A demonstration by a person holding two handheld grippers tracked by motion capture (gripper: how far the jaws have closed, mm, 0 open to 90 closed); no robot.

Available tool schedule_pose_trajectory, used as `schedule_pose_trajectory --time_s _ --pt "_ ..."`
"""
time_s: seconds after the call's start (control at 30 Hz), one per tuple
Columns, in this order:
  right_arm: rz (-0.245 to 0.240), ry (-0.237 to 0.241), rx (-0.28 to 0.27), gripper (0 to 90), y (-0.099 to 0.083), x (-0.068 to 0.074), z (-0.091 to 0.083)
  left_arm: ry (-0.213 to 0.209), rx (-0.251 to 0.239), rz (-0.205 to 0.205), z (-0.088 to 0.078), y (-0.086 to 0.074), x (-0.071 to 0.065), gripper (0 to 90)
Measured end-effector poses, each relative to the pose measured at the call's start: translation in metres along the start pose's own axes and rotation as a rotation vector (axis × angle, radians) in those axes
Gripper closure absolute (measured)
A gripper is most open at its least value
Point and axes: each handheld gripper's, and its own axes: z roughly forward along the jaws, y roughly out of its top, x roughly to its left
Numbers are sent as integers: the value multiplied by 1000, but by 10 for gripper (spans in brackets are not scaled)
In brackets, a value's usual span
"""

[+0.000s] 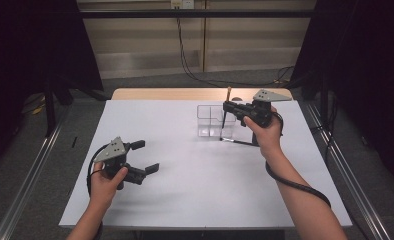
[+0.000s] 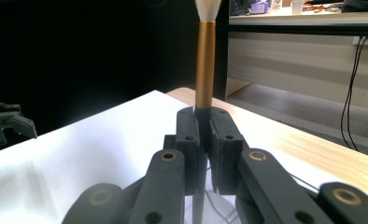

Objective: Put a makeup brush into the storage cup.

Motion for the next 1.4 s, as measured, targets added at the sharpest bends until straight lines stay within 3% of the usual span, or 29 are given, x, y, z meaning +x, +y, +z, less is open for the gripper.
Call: schedule_pose_trajectory --time_s 0.37,0.97,1.4 --pt "7 -21 -9 839 2 -7 -2 20 -6 -4 -11 -2 0 0" --pt "7 -52 -14 839 6 -18 1 15 -1 1 -17 -5 -2 0" --pt "-29 -74 -9 839 13 -21 7 23 -5 -3 -23 -8 -2 0"
